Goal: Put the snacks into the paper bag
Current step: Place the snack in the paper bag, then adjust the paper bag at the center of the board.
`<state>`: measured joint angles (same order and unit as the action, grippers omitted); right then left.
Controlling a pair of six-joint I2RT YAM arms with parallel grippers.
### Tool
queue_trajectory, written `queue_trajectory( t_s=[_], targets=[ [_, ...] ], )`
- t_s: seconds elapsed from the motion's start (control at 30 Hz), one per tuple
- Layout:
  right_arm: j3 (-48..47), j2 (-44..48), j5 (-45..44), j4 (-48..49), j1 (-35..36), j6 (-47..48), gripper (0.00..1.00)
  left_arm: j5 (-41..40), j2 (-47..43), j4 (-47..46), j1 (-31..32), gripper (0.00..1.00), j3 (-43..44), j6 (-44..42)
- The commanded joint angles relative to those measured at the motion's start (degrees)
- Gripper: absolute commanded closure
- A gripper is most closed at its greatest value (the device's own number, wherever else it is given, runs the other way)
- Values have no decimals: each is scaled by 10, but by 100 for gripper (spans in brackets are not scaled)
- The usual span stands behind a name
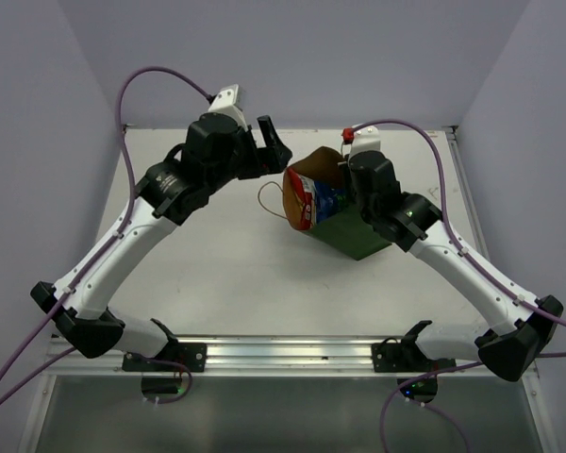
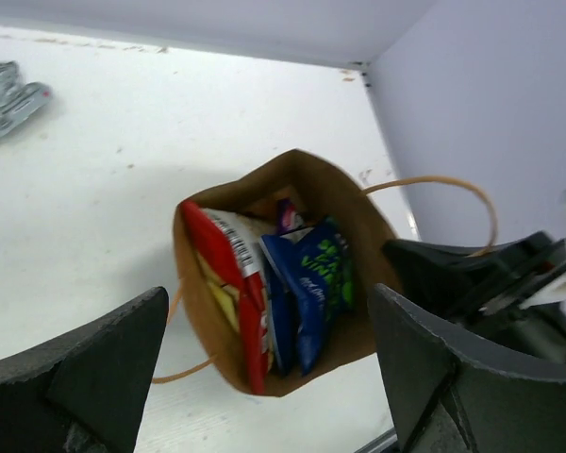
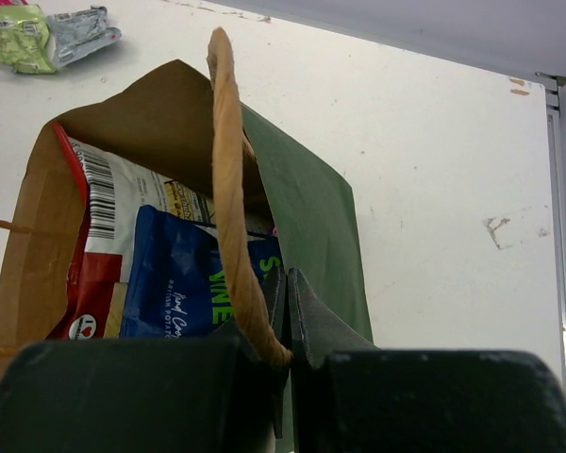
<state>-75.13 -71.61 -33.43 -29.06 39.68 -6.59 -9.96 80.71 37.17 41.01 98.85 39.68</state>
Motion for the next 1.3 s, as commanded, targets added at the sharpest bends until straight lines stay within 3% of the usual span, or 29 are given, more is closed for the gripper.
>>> queue_trajectory(
  t_s=[0.0, 0.33, 0.53, 0.7, 0.83, 0.87, 0.9, 0.93, 1.0, 1.27],
  targets=[
    [-38, 14, -3, 26, 0, -4, 100, -53, 8, 105, 0, 11, -22, -40],
    [-40, 10, 0, 20, 0, -4, 100, -11, -34, 53, -1, 12, -135, -63],
    [-38, 10, 1, 20, 0, -4, 100, -13, -37, 16, -1, 23, -168, -60],
    [-36, 10, -1, 21, 0, -6, 100, -14, -27, -12, -2, 39, -189, -48],
    [-30, 15, -1, 21, 0, -10, 100, -28, -27, -43, -11, 62, -197, -43],
    [-28, 15, -1, 20, 0, -11, 100, -32, -27, -49, -11, 74, -196, -45],
    [-27, 16, -1, 19, 0, -11, 100, -35, -26, -53, -14, 79, -194, -46],
    [-27, 15, -1, 19, 0, -12, 100, -36, -23, -59, -15, 90, -189, -49],
    [-29, 16, -1, 18, 0, -11, 100, -38, -20, -60, -21, 100, -160, -61],
    [-48, 11, -20, 4, -1, -7, 100, -27, 13, -45, -32, 100, 51, -136]
  ],
)
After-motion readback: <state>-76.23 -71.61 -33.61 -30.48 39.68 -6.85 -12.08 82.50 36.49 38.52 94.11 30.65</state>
